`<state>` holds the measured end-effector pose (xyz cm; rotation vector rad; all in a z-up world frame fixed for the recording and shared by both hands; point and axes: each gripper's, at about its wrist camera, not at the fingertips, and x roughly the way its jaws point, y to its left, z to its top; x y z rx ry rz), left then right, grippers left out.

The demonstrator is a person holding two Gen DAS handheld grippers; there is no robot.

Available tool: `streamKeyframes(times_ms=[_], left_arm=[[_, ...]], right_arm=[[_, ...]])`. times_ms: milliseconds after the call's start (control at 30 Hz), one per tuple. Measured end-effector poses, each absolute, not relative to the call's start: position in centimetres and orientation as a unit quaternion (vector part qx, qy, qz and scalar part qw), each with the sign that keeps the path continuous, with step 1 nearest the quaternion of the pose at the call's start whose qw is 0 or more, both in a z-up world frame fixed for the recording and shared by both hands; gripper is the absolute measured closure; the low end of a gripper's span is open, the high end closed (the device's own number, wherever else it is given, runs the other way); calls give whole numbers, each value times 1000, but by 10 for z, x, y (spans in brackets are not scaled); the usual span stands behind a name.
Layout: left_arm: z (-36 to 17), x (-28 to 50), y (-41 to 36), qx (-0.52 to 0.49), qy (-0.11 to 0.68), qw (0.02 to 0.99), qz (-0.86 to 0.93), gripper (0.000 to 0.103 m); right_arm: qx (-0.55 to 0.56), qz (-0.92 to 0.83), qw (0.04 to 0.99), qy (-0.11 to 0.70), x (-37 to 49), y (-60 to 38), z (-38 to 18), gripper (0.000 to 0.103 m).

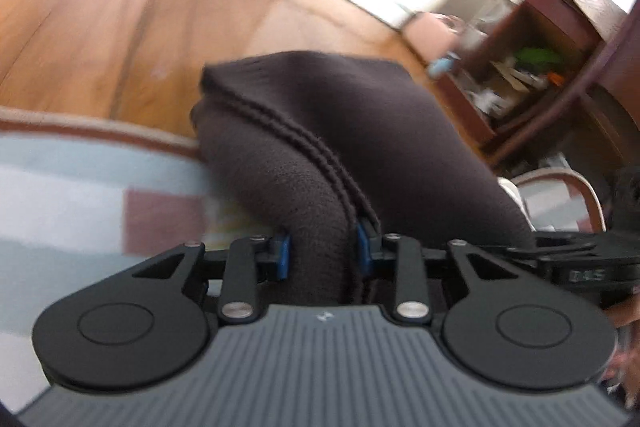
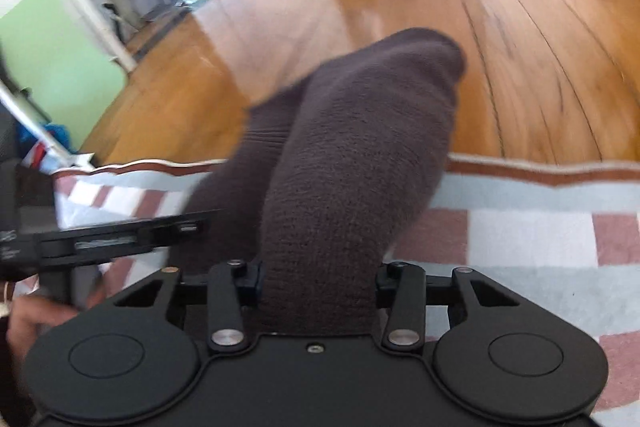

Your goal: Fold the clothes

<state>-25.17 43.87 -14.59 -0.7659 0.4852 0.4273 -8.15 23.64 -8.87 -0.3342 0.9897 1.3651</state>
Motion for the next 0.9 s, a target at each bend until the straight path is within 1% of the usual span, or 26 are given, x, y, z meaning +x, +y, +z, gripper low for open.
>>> streamKeyframes(times_ms=[67, 133, 167, 200, 267, 300, 333, 367, 400, 433, 467, 500, 567, 633, 667, 733, 833, 900], left_arm=[[-141, -248, 432, -373, 226, 880, 189, 74], [-142, -244, 429, -384, 226, 879, 172, 74], [-145, -239, 427, -385, 238, 876, 168, 73], [-149, -234, 425, -384, 255, 872, 166, 73], [-165, -223, 423, -385, 329, 841, 190, 66], [-174, -218, 422, -386, 364, 822, 205, 65], [-180, -219, 422, -394, 374, 812, 213, 63], [-184, -222, 423, -404, 374, 806, 219, 62], [-183, -227, 426, -418, 362, 804, 218, 62], [-178, -234, 430, -433, 343, 805, 215, 62], [-174, -241, 433, -448, 325, 805, 212, 59], [-169, -248, 437, -456, 306, 808, 214, 57], [-162, -259, 443, -470, 271, 813, 211, 45], [-164, -263, 447, -498, 248, 810, 186, 40], [-170, -263, 449, -518, 241, 803, 169, 40], [-181, -254, 448, -535, 244, 795, 148, 38], [-188, -235, 446, -505, 275, 803, 157, 34], [-192, -227, 443, -488, 288, 809, 157, 24]], right_arm=[[-160, 585, 669, 430, -89, 229, -74, 55], [-158, 553, 689, 441, -86, 219, -65, 55], [-153, 535, 700, 447, -83, 214, -64, 55], [-145, 517, 711, 454, -77, 207, -66, 55], [-145, 488, 719, 473, -63, 193, -80, 53], [-158, 479, 715, 485, -56, 189, -92, 51], [-170, 471, 710, 496, -50, 184, -104, 50], [-182, 462, 705, 506, -43, 179, -116, 49], [-184, 457, 700, 516, -35, 174, -129, 44], [-169, 459, 697, 524, -26, 166, -138, 41], [-144, 463, 695, 531, -17, 158, -144, 38], [-117, 467, 691, 540, -8, 152, -148, 37], [-84, 473, 681, 553, 7, 144, -153, 35], [-73, 481, 671, 560, 15, 143, -156, 32], [-67, 488, 664, 562, 15, 143, -160, 30], [-56, 502, 651, 567, 16, 142, -168, 27], [-25, 513, 630, 582, 21, 145, -184, 25], [-1, 516, 620, 591, 22, 149, -196, 22]])
